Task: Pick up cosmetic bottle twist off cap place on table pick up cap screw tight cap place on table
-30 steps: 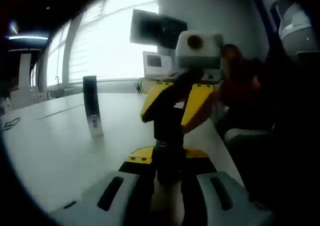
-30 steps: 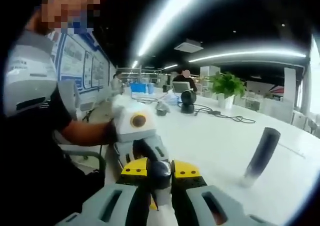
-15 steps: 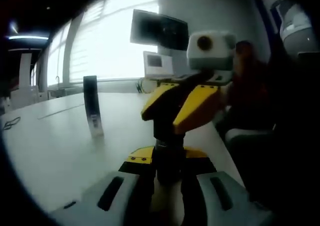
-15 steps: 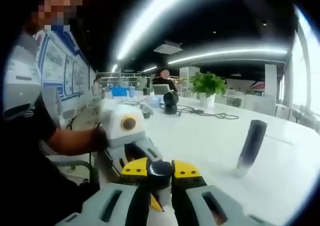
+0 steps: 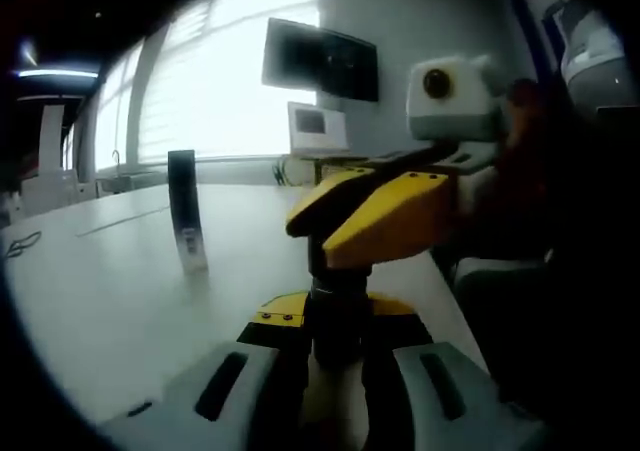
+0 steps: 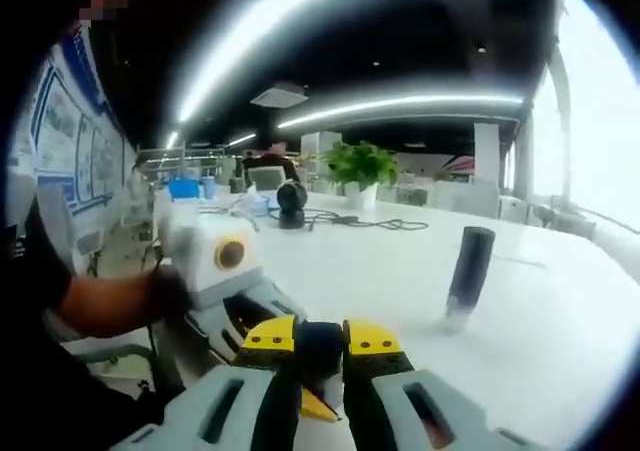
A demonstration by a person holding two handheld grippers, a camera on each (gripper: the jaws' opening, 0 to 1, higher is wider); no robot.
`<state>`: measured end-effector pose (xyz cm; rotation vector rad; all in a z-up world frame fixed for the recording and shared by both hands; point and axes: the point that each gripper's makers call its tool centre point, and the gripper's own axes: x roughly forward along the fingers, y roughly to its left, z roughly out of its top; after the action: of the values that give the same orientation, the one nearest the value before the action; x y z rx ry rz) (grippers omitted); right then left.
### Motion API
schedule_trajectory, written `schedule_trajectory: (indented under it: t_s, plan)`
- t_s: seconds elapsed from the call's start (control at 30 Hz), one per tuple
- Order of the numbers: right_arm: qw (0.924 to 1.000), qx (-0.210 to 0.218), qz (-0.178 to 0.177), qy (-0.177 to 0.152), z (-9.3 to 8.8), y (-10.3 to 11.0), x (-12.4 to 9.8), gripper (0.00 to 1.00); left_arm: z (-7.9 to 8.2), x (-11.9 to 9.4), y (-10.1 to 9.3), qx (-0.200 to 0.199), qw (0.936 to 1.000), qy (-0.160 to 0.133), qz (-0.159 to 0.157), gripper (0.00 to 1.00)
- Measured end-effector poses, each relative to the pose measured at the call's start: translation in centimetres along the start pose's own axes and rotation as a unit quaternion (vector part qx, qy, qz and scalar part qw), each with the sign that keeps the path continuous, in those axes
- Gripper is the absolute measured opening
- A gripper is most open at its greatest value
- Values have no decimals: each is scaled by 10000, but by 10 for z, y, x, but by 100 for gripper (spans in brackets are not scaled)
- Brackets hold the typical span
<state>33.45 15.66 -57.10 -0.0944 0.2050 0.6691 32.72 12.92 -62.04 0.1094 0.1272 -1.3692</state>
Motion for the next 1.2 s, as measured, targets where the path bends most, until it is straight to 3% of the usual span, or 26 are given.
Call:
schedule_trajectory:
  t_s: [0.3,0.7,0.77,0.83,0.93,1.03,1.2]
  plan:
    - [9976,-75,-694,-34,0,-1,-1,10,0,0,1,2,10000,0,6,10]
    - [9979,-22,-621,-158,1,-4,-1,11,0,0,1,3,10000,0,19,10]
    - [9987,64,-461,-204,0,-2,-1,12,0,0,1,8,10000,1,16,10]
    - [9987,247,-277,-340,4,-1,-2,20,0,0,1,2,10000,1,16,10]
    - [9990,115,-168,-402,8,-4,-5,24,0,0,1,-5,10000,1,9,10]
    - [9984,-120,337,-444,15,-4,-6,24,0,0,1,-7,10000,1,5,10]
    - [9907,39,1288,-430,24,-3,-9,23,0,0,1,-2,10000,0,7,10]
